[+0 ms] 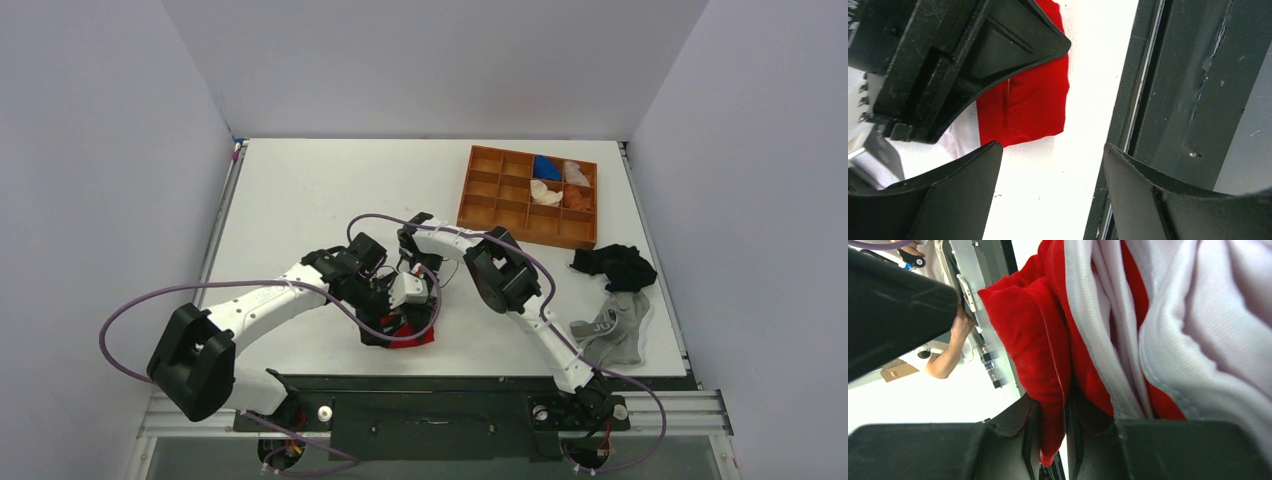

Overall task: Roll the underwear
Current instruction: Roll the underwear to the center of the board.

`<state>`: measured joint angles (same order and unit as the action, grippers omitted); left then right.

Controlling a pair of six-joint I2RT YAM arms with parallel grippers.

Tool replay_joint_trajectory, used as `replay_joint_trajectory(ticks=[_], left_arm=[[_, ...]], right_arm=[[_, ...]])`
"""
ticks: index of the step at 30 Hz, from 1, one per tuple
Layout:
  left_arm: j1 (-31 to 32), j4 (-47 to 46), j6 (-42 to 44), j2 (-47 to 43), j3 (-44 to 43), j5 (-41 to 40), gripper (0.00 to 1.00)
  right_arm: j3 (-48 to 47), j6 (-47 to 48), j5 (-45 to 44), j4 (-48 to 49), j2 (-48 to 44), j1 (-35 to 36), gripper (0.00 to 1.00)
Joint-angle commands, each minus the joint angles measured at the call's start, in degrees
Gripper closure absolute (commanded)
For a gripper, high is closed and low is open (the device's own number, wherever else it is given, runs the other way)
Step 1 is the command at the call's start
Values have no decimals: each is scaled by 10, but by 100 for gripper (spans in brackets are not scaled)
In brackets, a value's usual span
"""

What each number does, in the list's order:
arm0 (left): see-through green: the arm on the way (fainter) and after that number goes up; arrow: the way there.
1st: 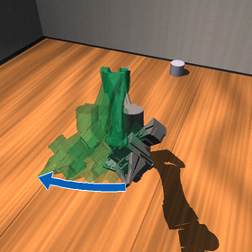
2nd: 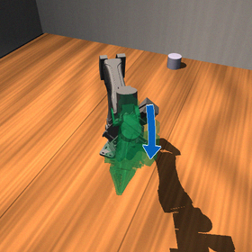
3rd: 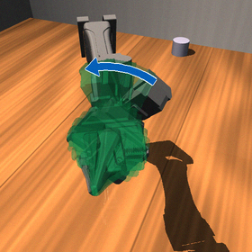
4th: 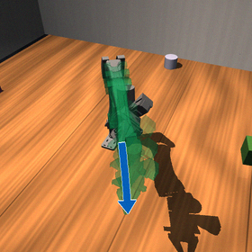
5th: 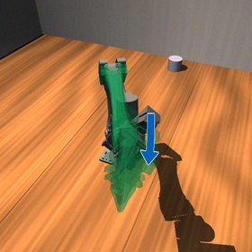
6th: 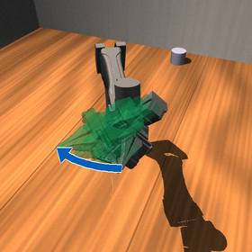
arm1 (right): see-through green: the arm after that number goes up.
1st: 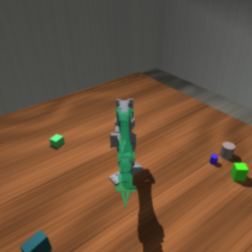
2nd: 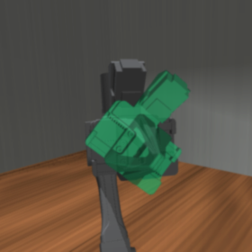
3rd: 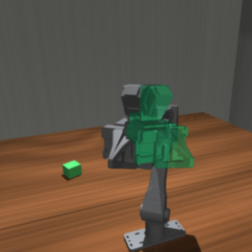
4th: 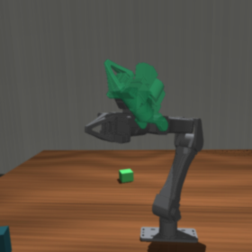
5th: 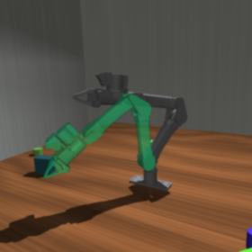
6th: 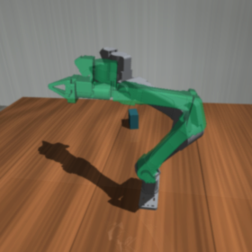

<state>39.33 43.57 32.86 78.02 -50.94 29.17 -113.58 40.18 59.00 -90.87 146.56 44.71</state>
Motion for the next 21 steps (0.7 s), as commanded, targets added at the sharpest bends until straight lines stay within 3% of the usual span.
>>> replay_joint_trajectory(ticks=[1, 21], left_arm=[[9, -7, 12, 28, -18, 34, 28], [43, -147, 2, 43, 60, -26, 28]], right_arm=[[6, 24, -55, 113, -11, -12, 100], [6, 11, -44, 114, -4, -13, 100]])
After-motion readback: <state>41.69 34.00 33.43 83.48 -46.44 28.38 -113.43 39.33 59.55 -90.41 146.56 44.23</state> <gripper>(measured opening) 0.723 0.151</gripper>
